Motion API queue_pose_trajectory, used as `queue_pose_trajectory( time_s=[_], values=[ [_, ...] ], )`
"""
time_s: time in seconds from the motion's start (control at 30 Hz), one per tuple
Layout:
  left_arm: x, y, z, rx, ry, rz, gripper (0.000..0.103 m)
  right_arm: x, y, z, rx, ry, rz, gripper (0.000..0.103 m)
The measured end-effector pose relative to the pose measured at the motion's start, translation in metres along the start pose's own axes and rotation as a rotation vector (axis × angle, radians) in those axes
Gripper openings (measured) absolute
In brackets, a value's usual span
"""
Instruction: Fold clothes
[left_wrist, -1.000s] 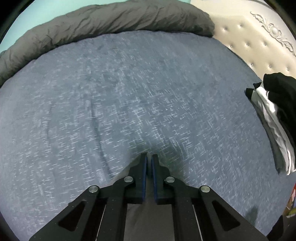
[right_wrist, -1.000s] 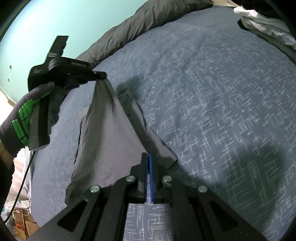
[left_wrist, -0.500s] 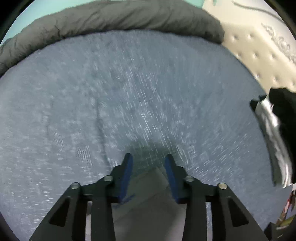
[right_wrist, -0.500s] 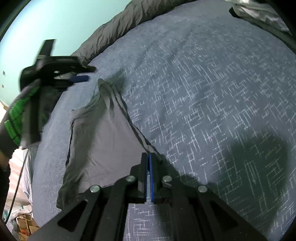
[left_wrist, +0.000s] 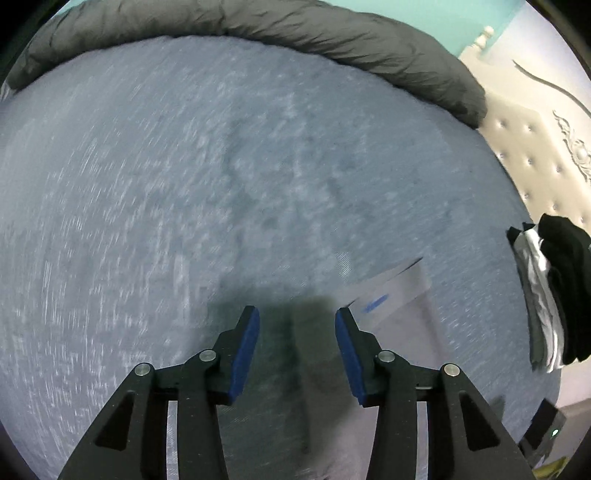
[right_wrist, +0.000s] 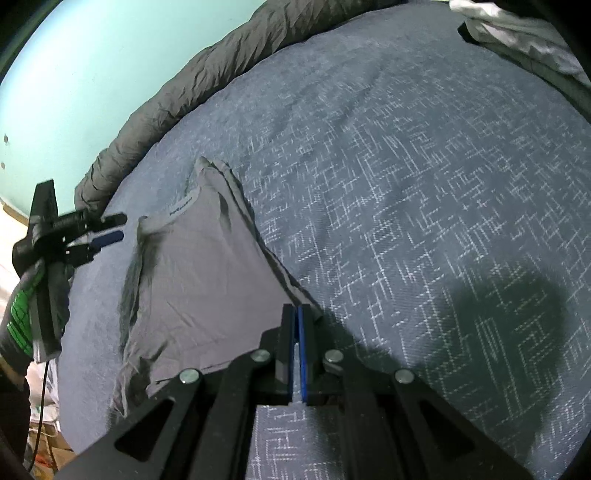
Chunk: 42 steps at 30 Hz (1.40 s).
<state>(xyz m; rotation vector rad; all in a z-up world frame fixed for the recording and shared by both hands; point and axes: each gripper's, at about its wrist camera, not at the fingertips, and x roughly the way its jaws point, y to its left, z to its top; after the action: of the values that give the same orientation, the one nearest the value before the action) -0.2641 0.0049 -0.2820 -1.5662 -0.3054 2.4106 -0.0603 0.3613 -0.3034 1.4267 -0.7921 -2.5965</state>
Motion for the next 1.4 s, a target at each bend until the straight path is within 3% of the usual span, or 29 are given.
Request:
queue_pose_trajectory(
  time_s=[0.23,0.4,0.57,0.77,1.13,1.4],
  values=[
    [0.008,0.011,-0.015,-0.021,0.005,-0.006,0.046,0.001,-0.001,0.001,-0.035,0.016,-0.058,0.002],
    [0.002,0.016,-0.018,-0.011,-0.004,-0.022,0.046,-0.025,0.009,0.034,-0.08,-0.091,-0.094,0.006],
    [-0.006,0.019,-0.019,-0.015,-0.015,-0.034,0.046,0.003,0.045,0.09,-0.157,-0.037,0.051,0.007],
    [-0.017,0.022,-0.025,-0.017,-0.017,-0.047,0.046,0.062,0.09,0.135,-0.26,0.031,0.108,0.007],
    [-0.016,0.025,-0.028,0.012,-0.021,-0.045,0.046,0.125,0.12,0.158,-0.339,0.103,0.046,0.007],
    [-0.008,0.021,-0.022,-0.03,-0.023,-0.059,0.046,0.116,0.102,0.162,-0.293,0.014,-0.037,0.002]
  ],
)
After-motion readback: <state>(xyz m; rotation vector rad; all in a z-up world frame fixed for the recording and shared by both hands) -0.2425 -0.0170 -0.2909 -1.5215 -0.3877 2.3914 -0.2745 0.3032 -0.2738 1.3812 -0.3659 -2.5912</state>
